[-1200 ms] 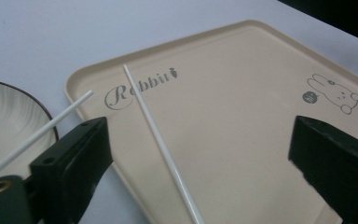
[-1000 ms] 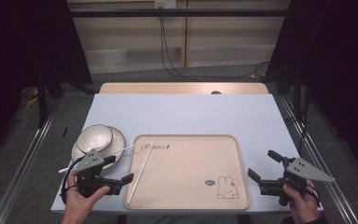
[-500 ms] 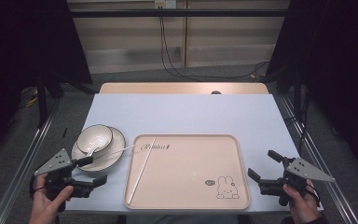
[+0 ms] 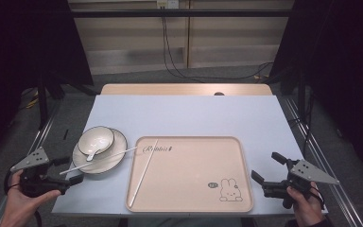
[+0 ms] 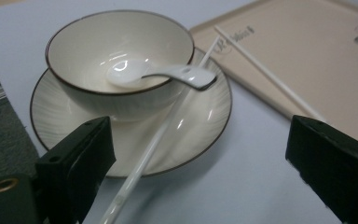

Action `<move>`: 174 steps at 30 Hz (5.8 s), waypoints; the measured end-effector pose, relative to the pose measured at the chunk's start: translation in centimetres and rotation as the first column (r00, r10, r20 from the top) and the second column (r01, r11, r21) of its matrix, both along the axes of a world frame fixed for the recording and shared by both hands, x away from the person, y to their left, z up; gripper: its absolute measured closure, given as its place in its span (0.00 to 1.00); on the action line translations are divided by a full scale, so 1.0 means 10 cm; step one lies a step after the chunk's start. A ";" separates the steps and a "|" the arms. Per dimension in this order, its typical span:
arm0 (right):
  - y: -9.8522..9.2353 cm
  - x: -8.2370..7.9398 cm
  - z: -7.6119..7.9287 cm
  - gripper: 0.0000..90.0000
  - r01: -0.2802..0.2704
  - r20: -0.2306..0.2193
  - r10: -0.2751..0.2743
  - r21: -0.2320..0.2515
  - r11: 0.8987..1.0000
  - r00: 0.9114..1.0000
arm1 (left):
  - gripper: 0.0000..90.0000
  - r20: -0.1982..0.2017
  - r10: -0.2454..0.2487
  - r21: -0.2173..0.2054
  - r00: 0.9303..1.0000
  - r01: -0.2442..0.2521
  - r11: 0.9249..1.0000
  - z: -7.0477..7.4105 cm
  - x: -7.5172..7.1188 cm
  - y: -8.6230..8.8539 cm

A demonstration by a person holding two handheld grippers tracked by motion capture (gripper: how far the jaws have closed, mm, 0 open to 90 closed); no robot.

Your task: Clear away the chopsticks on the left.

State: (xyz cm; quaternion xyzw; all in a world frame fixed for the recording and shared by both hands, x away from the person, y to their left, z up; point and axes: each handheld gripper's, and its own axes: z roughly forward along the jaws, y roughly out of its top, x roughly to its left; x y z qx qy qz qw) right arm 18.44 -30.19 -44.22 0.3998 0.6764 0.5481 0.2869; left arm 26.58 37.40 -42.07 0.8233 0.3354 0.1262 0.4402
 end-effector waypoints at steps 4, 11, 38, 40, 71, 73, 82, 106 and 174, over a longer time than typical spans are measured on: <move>0.00 0.00 0.00 0.00 0.000 -0.003 0.000 0.000 1.000 1.000 | 0.16 0.005 -0.028 0.039 1.000 0.027 0.999 -0.05 0.09 0.02; -0.01 -0.01 0.00 0.01 0.004 -0.002 -0.004 0.007 1.000 1.000 | 0.39 0.011 -0.061 0.097 0.998 0.059 0.994 -0.10 0.26 -0.02; 0.01 0.00 0.00 0.00 -0.009 -0.009 0.009 -0.012 1.000 1.000 | 0.84 -0.110 -0.135 0.250 0.985 0.159 0.955 -0.28 0.51 -0.35; 0.00 -0.01 0.00 0.00 -0.003 -0.009 0.003 -0.007 1.000 1.000 | 0.87 -0.115 -0.151 0.227 0.982 0.174 0.958 -0.28 0.51 -0.37; 0.00 0.00 0.00 0.00 -0.002 -0.011 0.002 -0.003 1.000 1.000 | 0.94 -0.176 -0.135 0.094 0.975 0.153 0.984 -0.13 0.37 -0.41; 0.00 0.00 0.00 0.00 0.003 -0.009 -0.003 0.000 1.000 1.000 | 0.94 -0.173 -0.134 0.088 0.976 0.150 0.985 -0.11 0.35 -0.41; 0.00 0.00 0.00 0.00 -0.002 -0.001 0.002 -0.004 1.000 1.000 | 0.94 -0.137 -0.073 0.040 0.988 0.079 0.996 0.00 0.23 -0.41; 0.00 -0.01 0.00 0.00 -0.008 -0.007 0.008 -0.003 1.000 1.000 | 0.94 -0.151 0.012 -0.018 0.989 -0.015 1.000 0.18 -0.17 -0.74; 0.03 0.00 0.00 0.00 -0.022 -0.003 0.022 0.000 1.000 1.000 | 0.94 -0.308 0.338 0.097 0.890 -0.324 0.941 -0.44 -0.02 -2.24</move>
